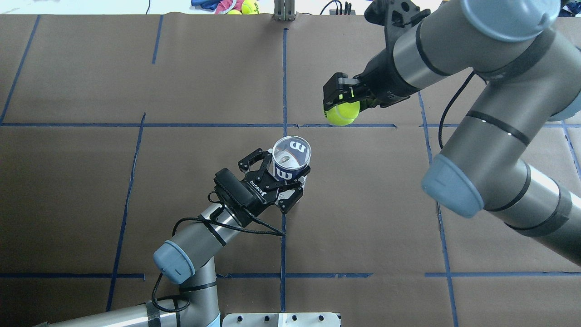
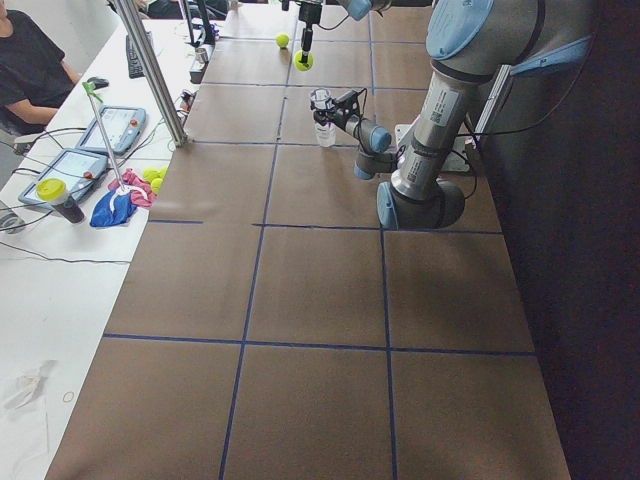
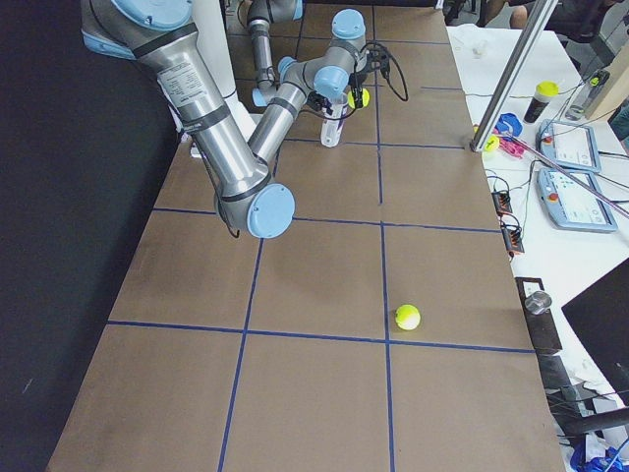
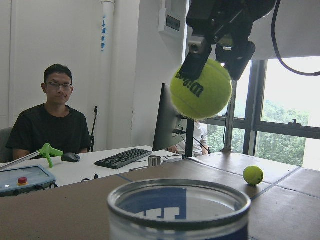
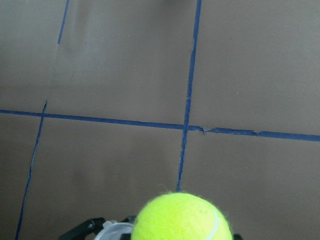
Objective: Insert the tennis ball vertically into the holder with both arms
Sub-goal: 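Carry the ball with the right gripper over the upright holder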
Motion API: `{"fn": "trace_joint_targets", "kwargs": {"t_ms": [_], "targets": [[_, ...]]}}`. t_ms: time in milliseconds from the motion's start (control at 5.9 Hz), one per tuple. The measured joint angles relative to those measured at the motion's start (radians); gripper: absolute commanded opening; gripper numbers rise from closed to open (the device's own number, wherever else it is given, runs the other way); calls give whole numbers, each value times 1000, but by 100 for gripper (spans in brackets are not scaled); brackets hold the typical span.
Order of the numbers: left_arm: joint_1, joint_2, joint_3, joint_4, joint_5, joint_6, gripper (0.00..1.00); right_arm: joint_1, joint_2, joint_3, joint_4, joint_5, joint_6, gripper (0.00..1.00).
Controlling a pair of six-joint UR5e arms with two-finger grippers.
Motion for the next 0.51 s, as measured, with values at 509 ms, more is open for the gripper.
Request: {"fn": "trace_joint_targets", "kwargs": {"t_ms": [509], "targets": [[4,0,5,-1,0,-1,75,-144,82,6,-102,-148,33,50]]}}
